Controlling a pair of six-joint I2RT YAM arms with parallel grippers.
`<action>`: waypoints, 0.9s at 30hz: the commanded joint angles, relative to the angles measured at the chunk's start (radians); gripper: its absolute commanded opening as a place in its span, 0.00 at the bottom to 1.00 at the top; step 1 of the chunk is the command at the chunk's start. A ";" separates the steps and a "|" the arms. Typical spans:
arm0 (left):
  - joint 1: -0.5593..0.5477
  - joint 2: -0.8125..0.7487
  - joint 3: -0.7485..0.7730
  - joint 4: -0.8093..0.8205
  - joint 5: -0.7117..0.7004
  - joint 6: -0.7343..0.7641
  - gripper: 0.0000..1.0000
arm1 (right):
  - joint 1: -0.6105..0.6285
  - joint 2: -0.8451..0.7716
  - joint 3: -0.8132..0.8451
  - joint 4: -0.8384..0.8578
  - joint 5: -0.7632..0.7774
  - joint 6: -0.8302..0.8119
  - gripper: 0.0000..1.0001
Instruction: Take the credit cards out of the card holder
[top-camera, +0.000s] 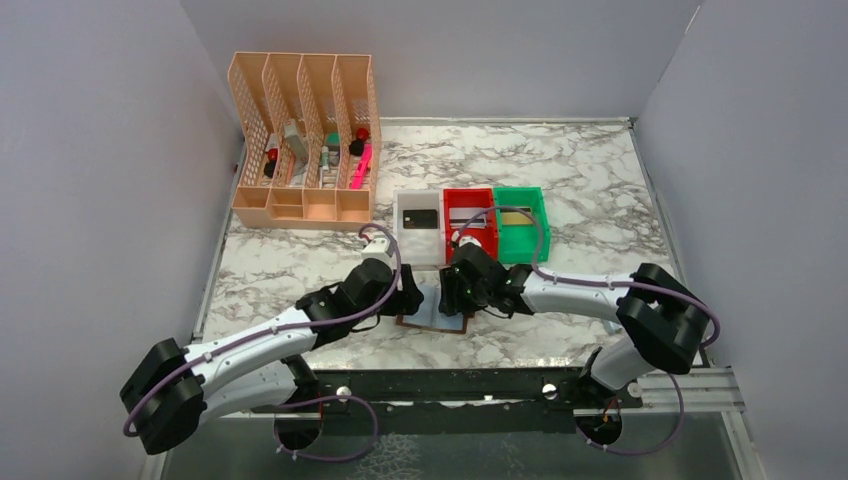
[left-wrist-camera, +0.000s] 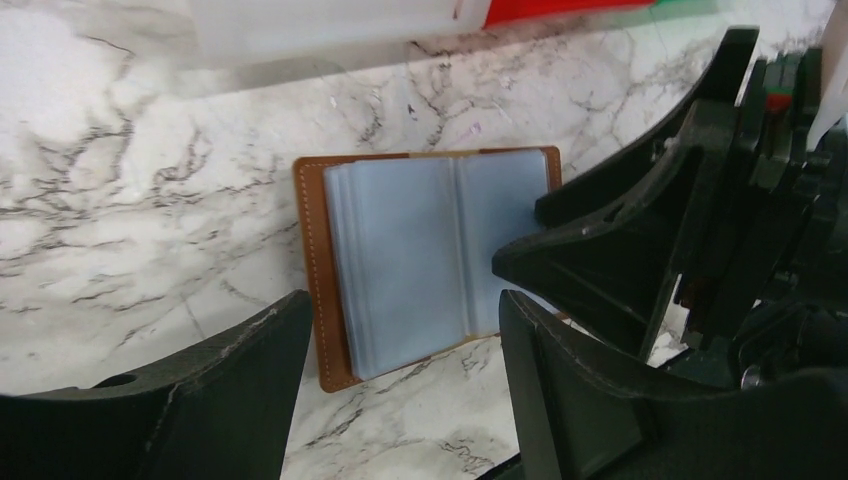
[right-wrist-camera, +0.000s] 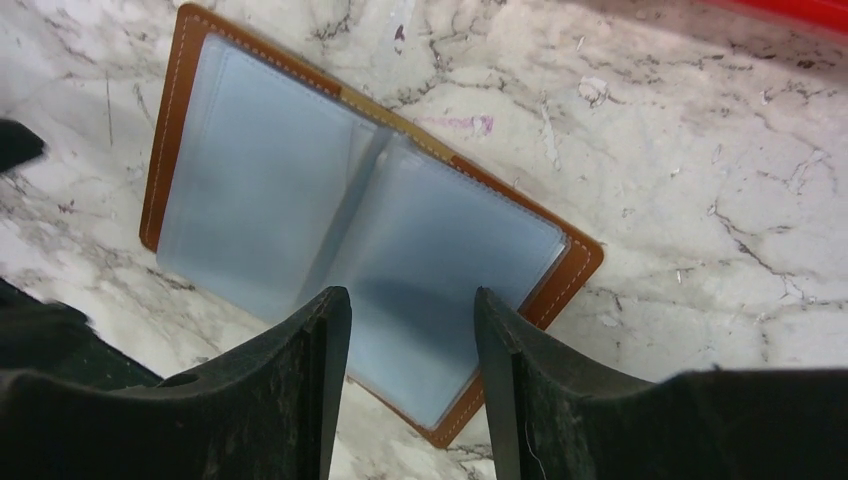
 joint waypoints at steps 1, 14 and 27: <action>0.001 0.095 0.020 0.114 0.154 0.049 0.71 | 0.000 0.068 -0.053 -0.005 0.059 0.025 0.53; 0.001 0.268 0.039 0.136 0.159 0.005 0.67 | 0.001 0.067 -0.114 0.116 -0.021 0.040 0.45; 0.002 0.324 0.038 0.196 0.246 -0.001 0.49 | 0.001 0.007 -0.081 0.036 0.051 0.059 0.47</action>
